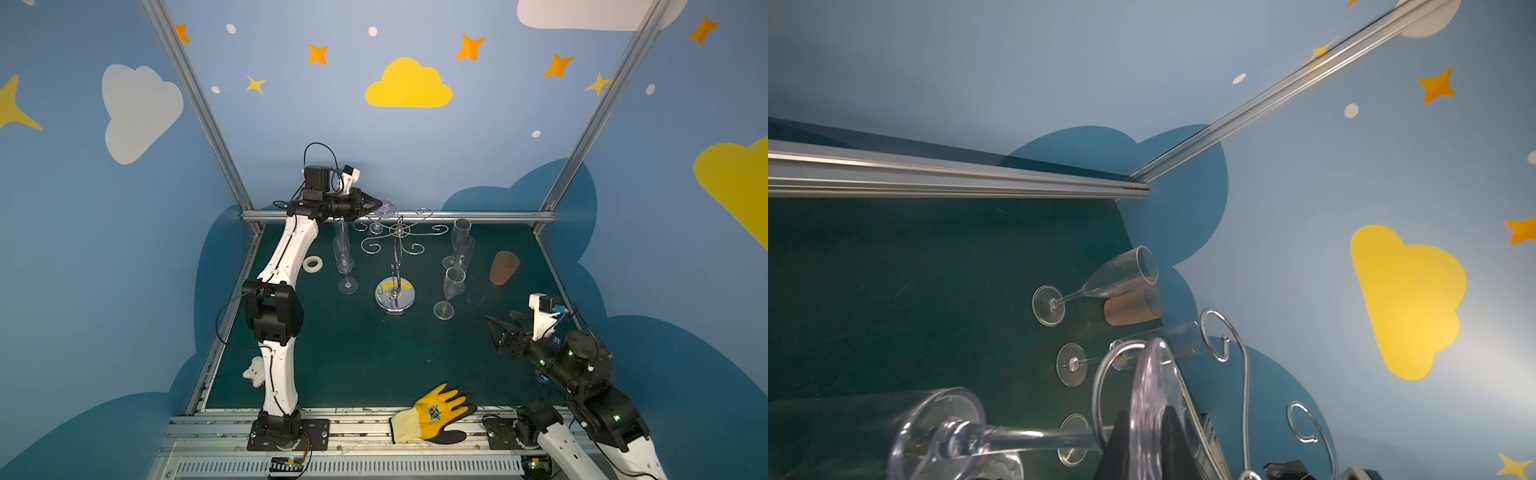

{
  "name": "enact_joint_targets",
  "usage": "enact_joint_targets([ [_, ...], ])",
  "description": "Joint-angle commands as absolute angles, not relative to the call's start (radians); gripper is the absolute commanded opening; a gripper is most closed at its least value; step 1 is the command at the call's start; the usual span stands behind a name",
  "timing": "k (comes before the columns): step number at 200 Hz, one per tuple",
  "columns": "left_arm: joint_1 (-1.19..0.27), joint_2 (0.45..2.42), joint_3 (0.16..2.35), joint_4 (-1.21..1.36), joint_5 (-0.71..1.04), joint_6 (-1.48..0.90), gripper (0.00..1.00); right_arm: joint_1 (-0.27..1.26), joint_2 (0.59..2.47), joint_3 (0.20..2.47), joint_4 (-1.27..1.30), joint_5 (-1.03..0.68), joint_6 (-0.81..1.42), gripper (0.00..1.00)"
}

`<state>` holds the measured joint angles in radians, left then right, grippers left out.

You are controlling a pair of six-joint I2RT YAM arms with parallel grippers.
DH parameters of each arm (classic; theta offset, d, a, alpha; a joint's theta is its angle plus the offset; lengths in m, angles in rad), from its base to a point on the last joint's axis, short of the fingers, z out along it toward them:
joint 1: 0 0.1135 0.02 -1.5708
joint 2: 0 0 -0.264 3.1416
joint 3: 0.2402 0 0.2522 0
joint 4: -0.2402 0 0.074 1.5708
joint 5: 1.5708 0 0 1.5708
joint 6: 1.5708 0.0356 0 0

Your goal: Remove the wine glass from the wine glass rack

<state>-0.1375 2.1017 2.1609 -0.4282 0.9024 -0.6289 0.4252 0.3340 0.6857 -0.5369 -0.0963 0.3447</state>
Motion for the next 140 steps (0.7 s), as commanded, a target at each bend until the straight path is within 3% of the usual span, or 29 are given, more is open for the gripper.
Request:
enact_joint_targets([
  [1, -0.138, 2.057, 2.159, -0.359, 0.926, -0.664, 0.1, 0.429, 0.319, 0.678, -0.54, -0.086, 0.354, 0.9],
  [27, -0.138, 2.047, 2.141, -0.308, 0.941, -0.716, 0.03, 0.429, 0.318, 0.678, -0.541, -0.087, 0.354, 0.89],
  [140, -0.139, 2.012, 2.072, -0.001, 0.95, -1.053, 0.03, 0.429, 0.308, 0.678, -0.549, -0.087, 0.359, 0.9],
])
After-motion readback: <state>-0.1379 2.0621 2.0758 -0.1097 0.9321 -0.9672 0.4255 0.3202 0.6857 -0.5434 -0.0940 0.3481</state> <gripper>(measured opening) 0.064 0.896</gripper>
